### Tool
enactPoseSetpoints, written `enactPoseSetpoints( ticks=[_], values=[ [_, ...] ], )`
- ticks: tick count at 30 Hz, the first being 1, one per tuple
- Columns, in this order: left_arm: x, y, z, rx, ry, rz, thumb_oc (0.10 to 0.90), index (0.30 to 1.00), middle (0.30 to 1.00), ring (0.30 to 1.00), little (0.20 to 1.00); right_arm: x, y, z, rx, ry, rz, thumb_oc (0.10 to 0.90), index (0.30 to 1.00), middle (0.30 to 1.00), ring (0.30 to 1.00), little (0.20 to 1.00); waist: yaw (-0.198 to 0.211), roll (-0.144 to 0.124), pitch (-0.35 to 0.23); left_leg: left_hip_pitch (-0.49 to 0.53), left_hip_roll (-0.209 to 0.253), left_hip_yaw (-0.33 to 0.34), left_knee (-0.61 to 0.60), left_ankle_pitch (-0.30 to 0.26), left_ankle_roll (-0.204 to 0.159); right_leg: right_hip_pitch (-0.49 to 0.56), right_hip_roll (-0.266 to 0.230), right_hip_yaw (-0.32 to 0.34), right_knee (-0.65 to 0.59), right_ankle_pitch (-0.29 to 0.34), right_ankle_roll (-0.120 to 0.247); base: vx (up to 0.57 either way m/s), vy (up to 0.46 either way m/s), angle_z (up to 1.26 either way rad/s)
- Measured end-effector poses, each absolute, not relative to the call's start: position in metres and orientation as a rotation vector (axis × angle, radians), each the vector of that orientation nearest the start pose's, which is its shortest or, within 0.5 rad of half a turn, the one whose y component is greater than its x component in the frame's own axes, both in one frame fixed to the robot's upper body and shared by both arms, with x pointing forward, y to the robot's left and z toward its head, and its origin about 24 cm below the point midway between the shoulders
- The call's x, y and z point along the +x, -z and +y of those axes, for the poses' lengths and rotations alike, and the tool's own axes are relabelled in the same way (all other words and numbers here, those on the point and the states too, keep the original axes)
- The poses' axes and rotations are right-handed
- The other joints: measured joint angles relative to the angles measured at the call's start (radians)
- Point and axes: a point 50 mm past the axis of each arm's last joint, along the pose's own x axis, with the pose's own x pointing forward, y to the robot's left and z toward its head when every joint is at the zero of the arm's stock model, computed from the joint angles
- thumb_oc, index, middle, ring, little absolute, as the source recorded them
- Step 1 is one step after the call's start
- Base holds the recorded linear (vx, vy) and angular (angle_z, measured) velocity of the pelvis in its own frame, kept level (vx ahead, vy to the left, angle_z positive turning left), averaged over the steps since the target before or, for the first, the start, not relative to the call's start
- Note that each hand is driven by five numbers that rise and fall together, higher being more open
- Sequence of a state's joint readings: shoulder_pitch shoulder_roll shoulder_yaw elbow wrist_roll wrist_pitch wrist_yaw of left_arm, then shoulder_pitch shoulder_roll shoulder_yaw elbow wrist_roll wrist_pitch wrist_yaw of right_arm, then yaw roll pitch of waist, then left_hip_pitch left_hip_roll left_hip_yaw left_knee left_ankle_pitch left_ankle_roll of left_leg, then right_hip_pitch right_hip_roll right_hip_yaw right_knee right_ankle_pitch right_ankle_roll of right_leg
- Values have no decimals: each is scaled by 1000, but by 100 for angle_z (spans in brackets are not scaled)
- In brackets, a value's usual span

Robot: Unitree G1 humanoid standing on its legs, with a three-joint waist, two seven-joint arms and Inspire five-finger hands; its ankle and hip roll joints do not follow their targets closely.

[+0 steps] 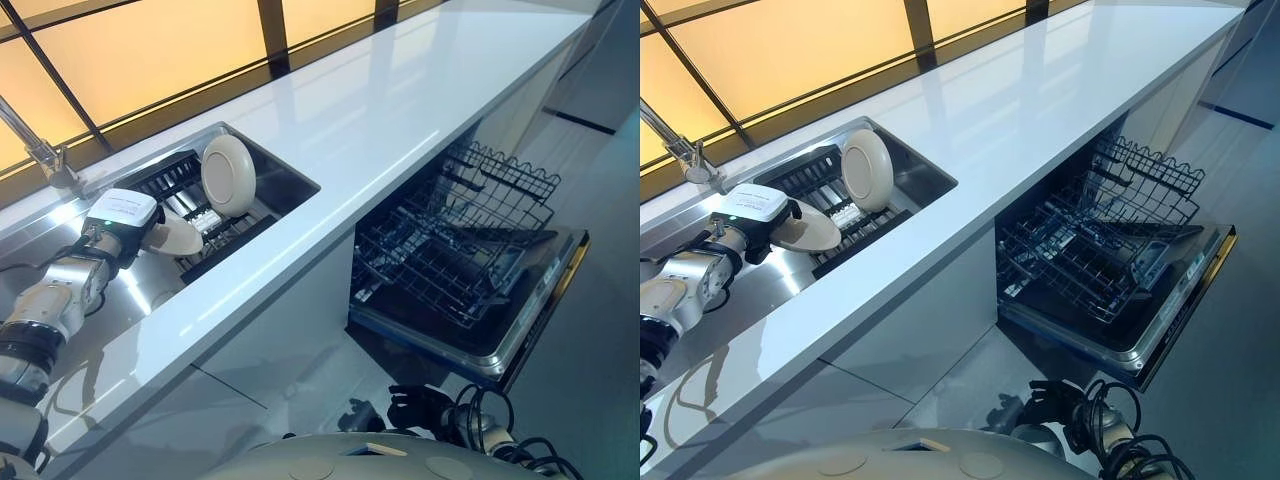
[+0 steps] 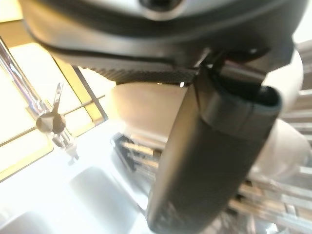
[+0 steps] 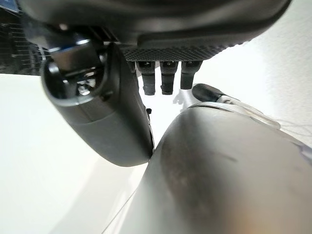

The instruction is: Pick up plates and place into dishwasher.

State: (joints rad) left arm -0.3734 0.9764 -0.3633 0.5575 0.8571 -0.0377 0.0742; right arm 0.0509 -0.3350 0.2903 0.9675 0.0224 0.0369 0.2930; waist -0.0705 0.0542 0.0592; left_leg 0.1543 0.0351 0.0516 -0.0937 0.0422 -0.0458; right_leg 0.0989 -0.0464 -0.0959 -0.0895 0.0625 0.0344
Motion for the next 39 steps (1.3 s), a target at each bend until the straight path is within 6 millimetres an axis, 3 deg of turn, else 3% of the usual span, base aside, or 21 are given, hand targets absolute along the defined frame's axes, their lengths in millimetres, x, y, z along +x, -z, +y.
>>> enactPoseSetpoints(
  ticks=[7,12,21,25,30,34,39],
  values=[
    [300,-99,340,1917,5,241,100,300,300,300,200,116,135,-219,-256,-381,1041,800,900,900,900,900,-33,6,7,9,3,23,0,-5,-1,-1,4,19,0,1,3,20,-6,-10],
    [299,-100,343,1924,-42,225,100,300,300,300,200,134,113,-213,-279,-427,898,800,900,900,900,900,-42,6,15,10,3,29,0,-5,-1,-4,5,28,0,4,4,3,-6,-3],
    [289,-102,347,1820,-177,124,100,300,300,300,200,188,41,-182,2,-456,499,800,900,900,900,900,-41,-5,33,10,3,33,0,-5,0,-7,5,32,0,7,1,0,0,0],
    [280,-107,351,1740,-250,81,100,300,300,300,200,206,7,-173,31,-459,333,800,900,900,900,900,-35,-14,38,10,3,35,0,-5,0,-8,5,34,0,6,2,-12,7,-1],
    [257,-133,350,1652,-393,-95,100,300,300,300,200,224,-28,-191,-19,-217,133,800,900,900,900,900,-9,-24,43,7,2,44,0,-9,2,-16,5,44,0,6,3,-25,25,-6],
    [240,-162,353,1630,-533,-228,100,300,300,300,200,227,-38,-216,-162,-2,81,800,900,900,900,900,0,-25,43,0,1,45,3,-11,3,-23,4,47,0,9,-1,-8,17,-3],
    [226,-197,349,1604,-674,-413,100,300,300,300,200,225,-47,-242,-222,233,42,800,900,900,900,900,8,-24,44,-1,2,40,4,-11,3,-21,4,36,0,9,-2,-11,15,3]
  ],
)
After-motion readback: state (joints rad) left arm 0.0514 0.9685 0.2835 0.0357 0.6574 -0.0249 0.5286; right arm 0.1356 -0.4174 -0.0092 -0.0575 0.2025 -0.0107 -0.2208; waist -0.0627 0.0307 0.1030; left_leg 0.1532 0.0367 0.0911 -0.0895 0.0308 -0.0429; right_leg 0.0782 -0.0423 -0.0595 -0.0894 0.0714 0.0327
